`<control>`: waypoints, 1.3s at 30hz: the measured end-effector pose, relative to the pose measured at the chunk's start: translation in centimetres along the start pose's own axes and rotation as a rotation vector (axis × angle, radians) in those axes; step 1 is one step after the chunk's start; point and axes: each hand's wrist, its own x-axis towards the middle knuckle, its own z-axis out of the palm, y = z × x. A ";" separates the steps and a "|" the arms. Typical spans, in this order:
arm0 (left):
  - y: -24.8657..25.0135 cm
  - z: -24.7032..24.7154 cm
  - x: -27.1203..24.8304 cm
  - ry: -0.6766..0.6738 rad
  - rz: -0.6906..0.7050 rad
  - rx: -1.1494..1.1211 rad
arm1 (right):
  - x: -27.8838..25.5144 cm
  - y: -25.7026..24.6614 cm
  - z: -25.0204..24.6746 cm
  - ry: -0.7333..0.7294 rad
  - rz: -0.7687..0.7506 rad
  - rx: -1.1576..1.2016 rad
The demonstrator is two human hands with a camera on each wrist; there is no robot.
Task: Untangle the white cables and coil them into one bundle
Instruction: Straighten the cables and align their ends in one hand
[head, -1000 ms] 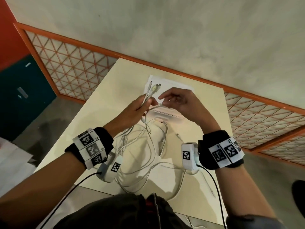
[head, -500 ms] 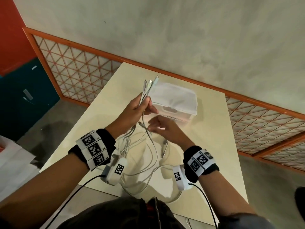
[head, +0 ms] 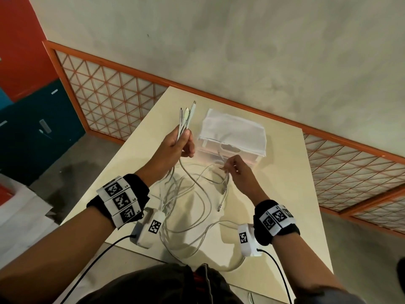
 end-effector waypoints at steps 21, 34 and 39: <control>2.5 -4.0 0.5 0.168 0.078 0.054 | -1.9 -1.4 -1.6 -0.452 0.144 0.001; 3.9 -1.5 0.2 0.060 0.043 0.182 | 1.2 -17.1 -1.9 -0.156 -0.323 0.118; 3.4 -1.8 0.2 0.137 0.180 0.189 | 0.9 -14.1 -1.3 -0.209 -0.257 0.143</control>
